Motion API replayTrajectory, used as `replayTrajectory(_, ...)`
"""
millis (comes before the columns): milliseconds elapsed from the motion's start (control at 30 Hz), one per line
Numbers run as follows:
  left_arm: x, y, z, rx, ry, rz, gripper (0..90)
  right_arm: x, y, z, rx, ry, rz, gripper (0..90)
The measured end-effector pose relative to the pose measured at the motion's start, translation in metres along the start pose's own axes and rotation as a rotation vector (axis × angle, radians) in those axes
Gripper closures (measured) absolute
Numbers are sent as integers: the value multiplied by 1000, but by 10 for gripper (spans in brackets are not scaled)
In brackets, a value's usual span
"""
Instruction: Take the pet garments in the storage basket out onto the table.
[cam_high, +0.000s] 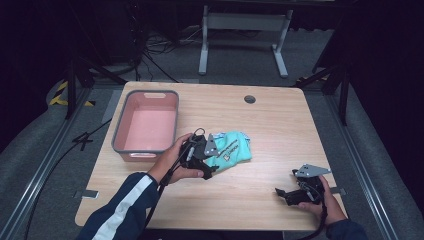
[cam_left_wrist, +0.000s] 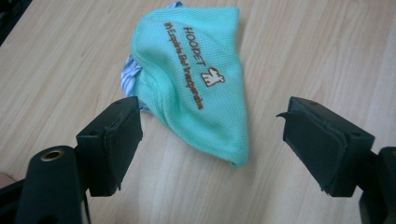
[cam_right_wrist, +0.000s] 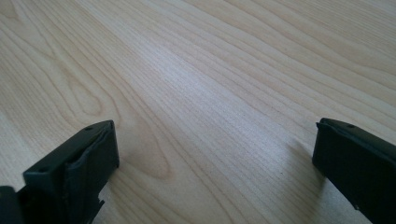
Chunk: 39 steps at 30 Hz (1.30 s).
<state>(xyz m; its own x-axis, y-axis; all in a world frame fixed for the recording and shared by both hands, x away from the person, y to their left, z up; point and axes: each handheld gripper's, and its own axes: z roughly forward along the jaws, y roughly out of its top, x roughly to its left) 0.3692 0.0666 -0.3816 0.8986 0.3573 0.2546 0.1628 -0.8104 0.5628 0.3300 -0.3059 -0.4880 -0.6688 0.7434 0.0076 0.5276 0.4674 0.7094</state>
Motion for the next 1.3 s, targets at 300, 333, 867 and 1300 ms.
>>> replayTrajectory(300,-7,-20,-4,31,17,18,202,0,0,0,0,-1,-3,6)
replayTrajectory(333,-7,-20,-4,31,17,18,202,0,0,0,0,-1,-3,6)
replayTrajectory(867,-14,-75,-13,80,6,18,206,0,0,0,0,-1,-2,6)
replayTrajectory(1300,-16,-120,-27,122,33,-7,195,0,0,0,0,-1,-2,6)
